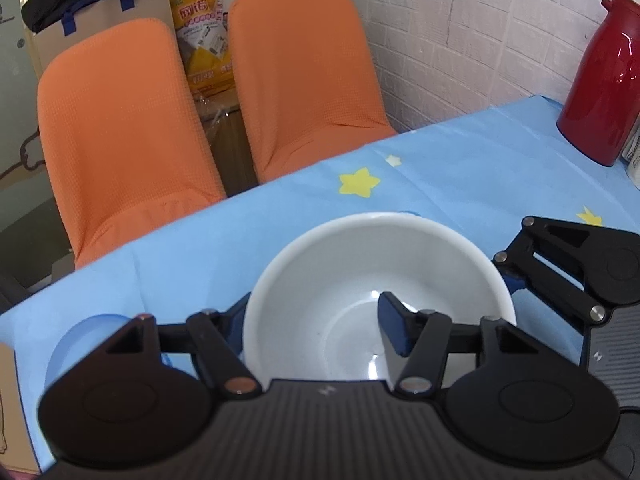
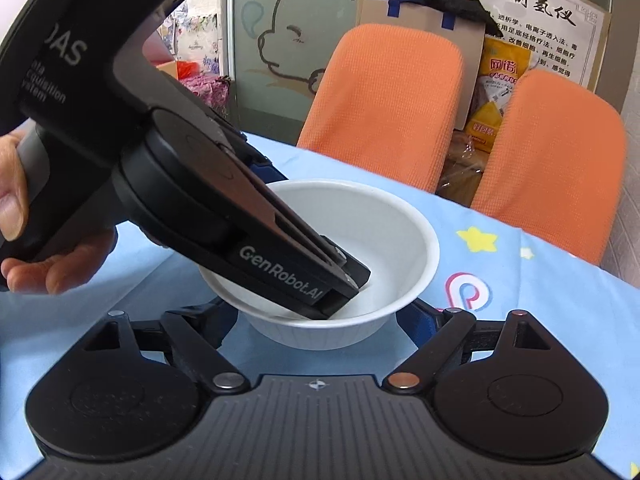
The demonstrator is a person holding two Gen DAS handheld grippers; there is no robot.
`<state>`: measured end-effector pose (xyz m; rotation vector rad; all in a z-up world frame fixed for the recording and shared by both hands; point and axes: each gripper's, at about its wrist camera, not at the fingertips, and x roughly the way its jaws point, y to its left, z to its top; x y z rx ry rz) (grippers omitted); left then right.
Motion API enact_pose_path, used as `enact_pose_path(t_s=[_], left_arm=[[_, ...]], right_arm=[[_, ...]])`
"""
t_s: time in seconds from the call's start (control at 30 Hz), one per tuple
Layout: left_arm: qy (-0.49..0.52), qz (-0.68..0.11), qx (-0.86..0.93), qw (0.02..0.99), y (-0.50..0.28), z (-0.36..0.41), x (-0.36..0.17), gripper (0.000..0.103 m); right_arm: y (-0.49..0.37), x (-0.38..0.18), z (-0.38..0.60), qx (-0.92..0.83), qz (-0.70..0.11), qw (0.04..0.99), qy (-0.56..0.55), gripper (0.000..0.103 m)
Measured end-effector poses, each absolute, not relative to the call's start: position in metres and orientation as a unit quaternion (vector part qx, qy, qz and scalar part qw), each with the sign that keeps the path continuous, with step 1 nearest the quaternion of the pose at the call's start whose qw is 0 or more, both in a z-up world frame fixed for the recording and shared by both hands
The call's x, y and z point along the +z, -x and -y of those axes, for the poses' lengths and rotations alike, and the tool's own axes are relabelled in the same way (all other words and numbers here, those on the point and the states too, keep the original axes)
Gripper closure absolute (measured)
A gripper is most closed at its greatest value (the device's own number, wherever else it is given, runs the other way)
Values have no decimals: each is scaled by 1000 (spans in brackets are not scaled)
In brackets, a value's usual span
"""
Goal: Organize plates and bowls
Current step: 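Carry the white bowl into the steel bowl and open both grippers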
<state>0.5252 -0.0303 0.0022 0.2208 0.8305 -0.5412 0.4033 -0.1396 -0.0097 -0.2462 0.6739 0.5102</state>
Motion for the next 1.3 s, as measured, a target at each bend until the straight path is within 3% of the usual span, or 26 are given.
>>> enact_pose_path(t_s=[0.33,0.67,1.0,1.3], left_arm=[[-104,-358,-258,891,-488,37,55,44],[-117,-303,-259,910,-382,40,117,45],[-96,-325,-291,895,-274,55,81,45],[-80,-326,-302,892,-223,54,49,45]], right_arm=[[-369,30,145,229,-293,921,120,0],[-284,90,162,217,-249,938,108,0],[-191,67,174,190,-269,943,44,0],[-150,38,171,165,-264,950,-5,0]])
